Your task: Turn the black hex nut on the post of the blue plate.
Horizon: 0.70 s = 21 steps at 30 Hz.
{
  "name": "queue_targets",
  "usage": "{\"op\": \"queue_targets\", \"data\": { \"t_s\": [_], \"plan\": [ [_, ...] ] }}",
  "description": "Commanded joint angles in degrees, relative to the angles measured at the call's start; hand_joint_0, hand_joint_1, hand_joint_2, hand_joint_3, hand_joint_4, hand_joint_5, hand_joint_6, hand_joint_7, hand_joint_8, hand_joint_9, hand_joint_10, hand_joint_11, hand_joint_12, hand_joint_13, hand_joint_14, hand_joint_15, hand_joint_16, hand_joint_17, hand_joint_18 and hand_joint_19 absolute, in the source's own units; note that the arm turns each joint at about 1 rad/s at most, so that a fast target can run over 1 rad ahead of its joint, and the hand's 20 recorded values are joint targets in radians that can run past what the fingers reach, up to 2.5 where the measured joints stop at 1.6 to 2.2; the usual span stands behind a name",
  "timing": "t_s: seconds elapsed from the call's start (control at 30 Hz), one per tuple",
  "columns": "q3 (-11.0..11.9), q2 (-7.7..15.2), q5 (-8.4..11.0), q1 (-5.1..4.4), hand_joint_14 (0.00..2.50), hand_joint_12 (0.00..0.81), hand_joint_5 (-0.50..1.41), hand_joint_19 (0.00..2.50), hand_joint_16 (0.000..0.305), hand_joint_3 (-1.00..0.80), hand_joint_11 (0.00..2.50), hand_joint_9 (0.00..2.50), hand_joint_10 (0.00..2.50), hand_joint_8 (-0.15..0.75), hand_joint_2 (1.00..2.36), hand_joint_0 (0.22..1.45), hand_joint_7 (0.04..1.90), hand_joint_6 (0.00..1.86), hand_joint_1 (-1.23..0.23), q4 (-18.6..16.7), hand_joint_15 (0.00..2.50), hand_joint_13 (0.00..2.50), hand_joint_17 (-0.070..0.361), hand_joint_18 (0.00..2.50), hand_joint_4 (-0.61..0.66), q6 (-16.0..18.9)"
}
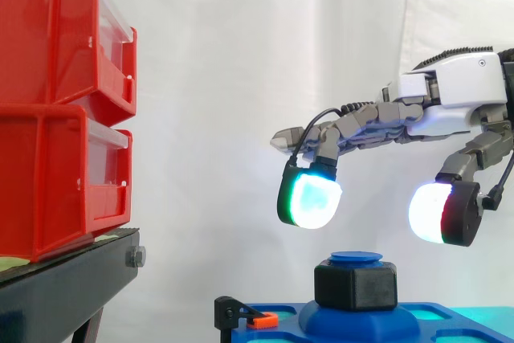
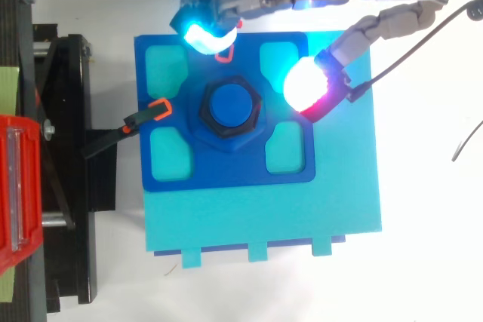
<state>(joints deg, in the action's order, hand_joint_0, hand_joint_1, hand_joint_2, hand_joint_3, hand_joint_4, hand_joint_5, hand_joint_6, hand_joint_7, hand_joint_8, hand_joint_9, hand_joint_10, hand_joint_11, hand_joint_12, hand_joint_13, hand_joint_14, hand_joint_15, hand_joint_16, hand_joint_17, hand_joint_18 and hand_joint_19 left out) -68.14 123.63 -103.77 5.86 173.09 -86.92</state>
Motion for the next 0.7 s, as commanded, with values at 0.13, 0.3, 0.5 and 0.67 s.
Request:
{"op": "queue_targets", "data": {
  "t_s": [0.13,0.3,0.5,0.67],
  "plan": [
    [0.0,0.6,0.15,-1.64,0.00,0.245,-0.30,0.16,0.034,-0.50,0.00,0.00,0.00,0.050,1.00,0.45,0.84,0.50,-0.75,-3.4,0.06,0.00,0.076,0.05,0.03,3.4],
    [0.0,2.4,0.32,-2.52,0.00,0.240,-0.30,0.15,0.033,-0.50,0.00,0.00,0.00,0.048,1.00,0.46,0.83,0.50,-0.78,-6.4,0.05,0.00,0.073,0.04,0.02,4.7],
    [-0.2,2.9,0.50,-3.31,0.00,0.237,-0.30,0.15,0.032,-0.50,0.00,0.00,0.00,0.043,1.00,0.47,0.83,0.50,-0.78,-6.5,0.05,0.00,0.072,0.03,0.01,4.8],
    [-0.2,2.9,0.50,-3.40,0.00,0.237,-0.30,0.15,0.032,-0.50,0.00,0.00,0.00,0.042,1.00,0.47,0.84,0.50,-0.78,-5.7,0.05,0.00,0.072,0.03,0.01,4.7]
  ]
}}
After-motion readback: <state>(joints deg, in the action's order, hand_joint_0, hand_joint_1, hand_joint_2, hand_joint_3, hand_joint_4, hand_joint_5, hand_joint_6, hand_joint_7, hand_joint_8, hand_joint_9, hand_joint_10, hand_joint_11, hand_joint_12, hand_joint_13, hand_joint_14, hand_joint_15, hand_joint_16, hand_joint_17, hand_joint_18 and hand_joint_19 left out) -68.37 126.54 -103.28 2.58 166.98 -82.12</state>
